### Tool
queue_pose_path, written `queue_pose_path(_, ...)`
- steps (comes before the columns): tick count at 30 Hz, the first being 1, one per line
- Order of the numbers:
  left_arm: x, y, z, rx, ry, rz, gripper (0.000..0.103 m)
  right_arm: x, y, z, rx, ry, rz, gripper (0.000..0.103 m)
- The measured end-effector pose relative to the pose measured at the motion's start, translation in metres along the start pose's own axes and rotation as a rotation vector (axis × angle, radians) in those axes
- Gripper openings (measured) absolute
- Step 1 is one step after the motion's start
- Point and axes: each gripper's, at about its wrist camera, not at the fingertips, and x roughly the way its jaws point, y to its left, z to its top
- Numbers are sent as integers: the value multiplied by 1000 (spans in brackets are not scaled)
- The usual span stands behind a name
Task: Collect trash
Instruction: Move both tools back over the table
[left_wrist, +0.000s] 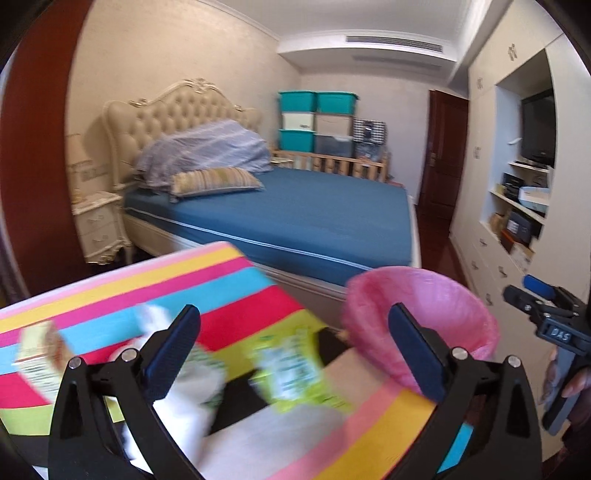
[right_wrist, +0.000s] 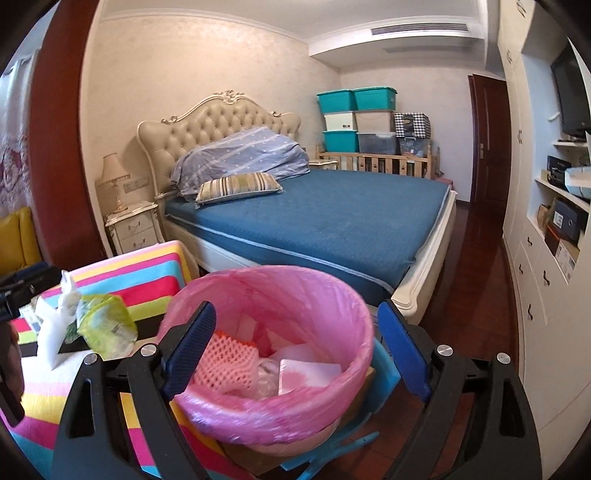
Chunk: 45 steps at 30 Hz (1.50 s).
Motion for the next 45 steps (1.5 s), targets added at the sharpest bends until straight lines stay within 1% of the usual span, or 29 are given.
queue_pose_path(3, -18, 22, -5, -2, -6, 72, 98, -2, 20, -3, -21, 17, 22, 84)
queue_pose_path(5, -28, 41, -11, -18, 4, 124, 98, -1, 32, -5, -36, 27, 39, 84)
queue_pose_path(8, -39, 64, -21, -56, 21, 161, 98, 7, 53, -9, -55, 52, 68, 84)
queue_pose_path(12, -51, 84, -34, -78, 44, 196, 98, 18, 85, -17, -92, 88, 117, 84)
queue_pose_path(16, -59, 101, -45, -90, 65, 216, 98, 23, 113, -24, -127, 106, 157, 84)
queue_pose_path(22, -68, 117, -59, -117, 85, 236, 98, 24, 139, -29, -135, 122, 190, 84)
queue_pose_path(25, -69, 120, -64, -110, 86, 242, 98, 26, 151, -31, -141, 138, 204, 84)
queue_pose_path(31, -71, 116, -71, -72, 91, 246, 98, 32, 185, -35, -206, 167, 232, 84)
queue_pose_path(35, -76, 120, -75, -68, 93, 251, 98, 41, 201, -37, -240, 190, 229, 84)
queue_pose_path(41, -78, 126, -83, -94, 114, 247, 98, 59, 219, -34, -269, 209, 202, 84)
queue_pose_path(45, -79, 126, -83, -93, 107, 245, 98, 74, 226, -34, -276, 251, 181, 84)
